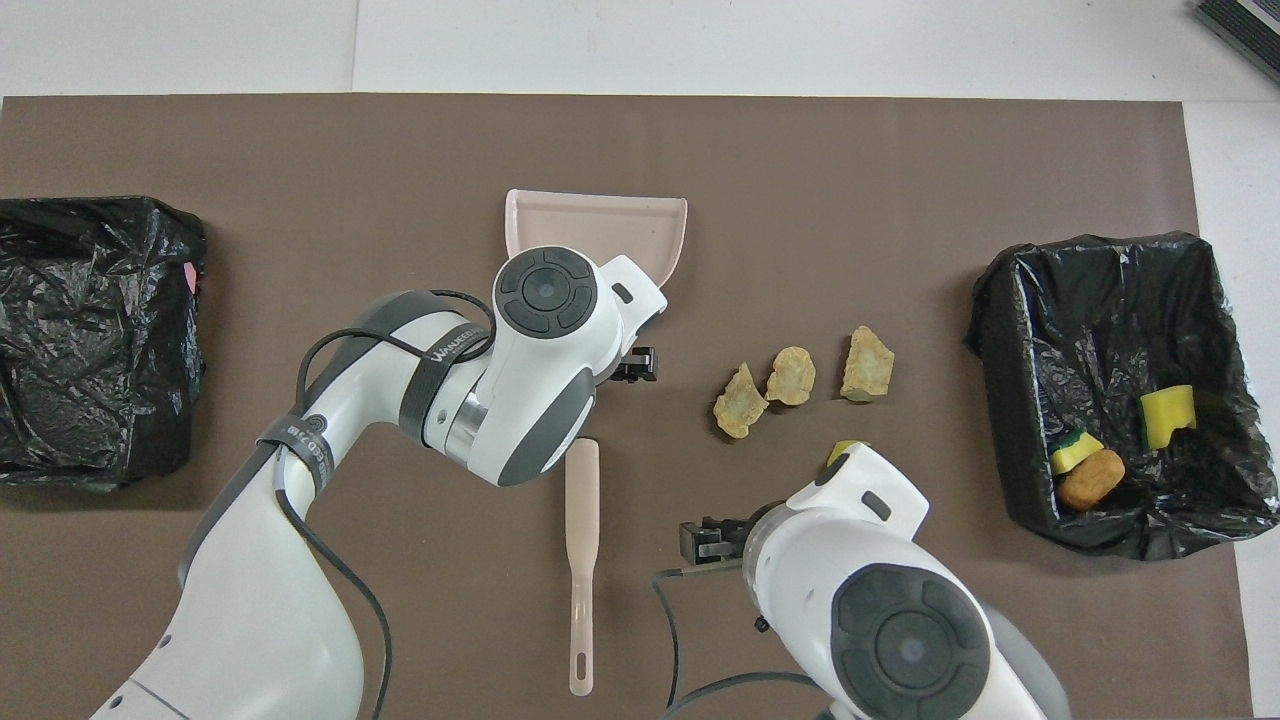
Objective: Sweep and dump trash in bin
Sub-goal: 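Grasp the pink dustpan handle with the left gripper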
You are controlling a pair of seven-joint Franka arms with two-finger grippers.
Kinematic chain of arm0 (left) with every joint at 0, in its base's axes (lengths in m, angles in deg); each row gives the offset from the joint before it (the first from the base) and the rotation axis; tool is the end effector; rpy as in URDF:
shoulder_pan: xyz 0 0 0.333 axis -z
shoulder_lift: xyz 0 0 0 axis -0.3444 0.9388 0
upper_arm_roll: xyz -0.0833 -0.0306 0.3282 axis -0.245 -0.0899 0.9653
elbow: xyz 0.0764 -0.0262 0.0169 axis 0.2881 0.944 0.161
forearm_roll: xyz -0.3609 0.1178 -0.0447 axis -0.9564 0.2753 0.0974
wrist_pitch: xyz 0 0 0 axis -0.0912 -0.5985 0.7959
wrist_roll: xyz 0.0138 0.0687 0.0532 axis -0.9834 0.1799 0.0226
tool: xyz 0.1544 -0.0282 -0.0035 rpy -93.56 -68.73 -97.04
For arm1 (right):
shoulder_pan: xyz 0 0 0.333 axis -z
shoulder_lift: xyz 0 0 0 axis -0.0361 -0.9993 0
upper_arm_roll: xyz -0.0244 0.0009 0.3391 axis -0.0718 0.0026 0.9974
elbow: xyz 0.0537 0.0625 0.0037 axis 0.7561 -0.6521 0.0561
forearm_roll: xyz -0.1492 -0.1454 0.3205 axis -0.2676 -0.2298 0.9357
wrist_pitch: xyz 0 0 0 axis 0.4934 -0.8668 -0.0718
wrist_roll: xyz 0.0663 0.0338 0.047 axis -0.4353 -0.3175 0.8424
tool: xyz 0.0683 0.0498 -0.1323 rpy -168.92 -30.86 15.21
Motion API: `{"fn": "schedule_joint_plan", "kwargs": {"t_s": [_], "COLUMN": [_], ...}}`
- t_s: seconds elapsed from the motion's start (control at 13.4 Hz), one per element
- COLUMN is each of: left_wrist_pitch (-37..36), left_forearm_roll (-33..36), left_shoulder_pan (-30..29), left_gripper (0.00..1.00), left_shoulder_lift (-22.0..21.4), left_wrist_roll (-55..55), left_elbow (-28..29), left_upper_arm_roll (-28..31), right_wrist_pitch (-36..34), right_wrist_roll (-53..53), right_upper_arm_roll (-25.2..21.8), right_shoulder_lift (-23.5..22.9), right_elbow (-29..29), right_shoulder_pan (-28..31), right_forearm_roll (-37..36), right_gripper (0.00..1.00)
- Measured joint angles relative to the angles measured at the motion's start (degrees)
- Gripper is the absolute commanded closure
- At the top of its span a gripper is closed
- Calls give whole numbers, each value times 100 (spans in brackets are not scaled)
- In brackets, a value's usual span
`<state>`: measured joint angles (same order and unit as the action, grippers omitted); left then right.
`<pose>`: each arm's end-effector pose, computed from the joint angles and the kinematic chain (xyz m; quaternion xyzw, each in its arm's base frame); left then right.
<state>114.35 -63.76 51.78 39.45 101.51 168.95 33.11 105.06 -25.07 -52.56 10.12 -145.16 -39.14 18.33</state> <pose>0.5374 -0.3954 0.3325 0.9972 -0.0693 -0.0103 0.0264 0.3845 0.2721 0.4622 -0.9991 -0.0152 -0.0393 0.0064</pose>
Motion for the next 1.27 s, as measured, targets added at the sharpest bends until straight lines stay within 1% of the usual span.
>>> {"fn": "schedule_joint_plan", "kwargs": {"t_s": [0.22, 0.6, 0.67, 0.82, 1.05, 1.27], "left_wrist_pitch": [-200, -254, -354, -649, -1115, -1682], "left_forearm_roll": [28, 141, 146, 154, 198, 213], "left_shoulder_pan": [-2, -8, -20, -120, -621, -1496], "left_gripper": [100, 100, 100, 100, 100, 100], "left_shoulder_lift": [-19, -41, -110, -410, -920, -1338], "left_wrist_roll": [-187, -767, -1001, -1512, -2579, -4189], "left_elbow": [-106, -155, -193, -239, -247, -246], "left_upper_arm_roll": [39, 59, 71, 113, 157, 182], "right_wrist_pitch": [0, 0, 0, 7, 299, 562], "right_wrist_roll": [1, 5, 7, 7, -198, -388], "right_upper_arm_roll": [0, 0, 5, 14, 24, 31], "right_shoulder_lift": [0, 0, 0, -13, -180, -366], "right_elbow": [-1, -4, -10, -25, -57, -66], "right_shoulder_pan": [0, -3, -11, -75, -423, -623], "right_forearm_roll": [0, 0, 0, 2, 9, 197], "right_gripper": [0, 0, 0, 0, 0, 0]}}
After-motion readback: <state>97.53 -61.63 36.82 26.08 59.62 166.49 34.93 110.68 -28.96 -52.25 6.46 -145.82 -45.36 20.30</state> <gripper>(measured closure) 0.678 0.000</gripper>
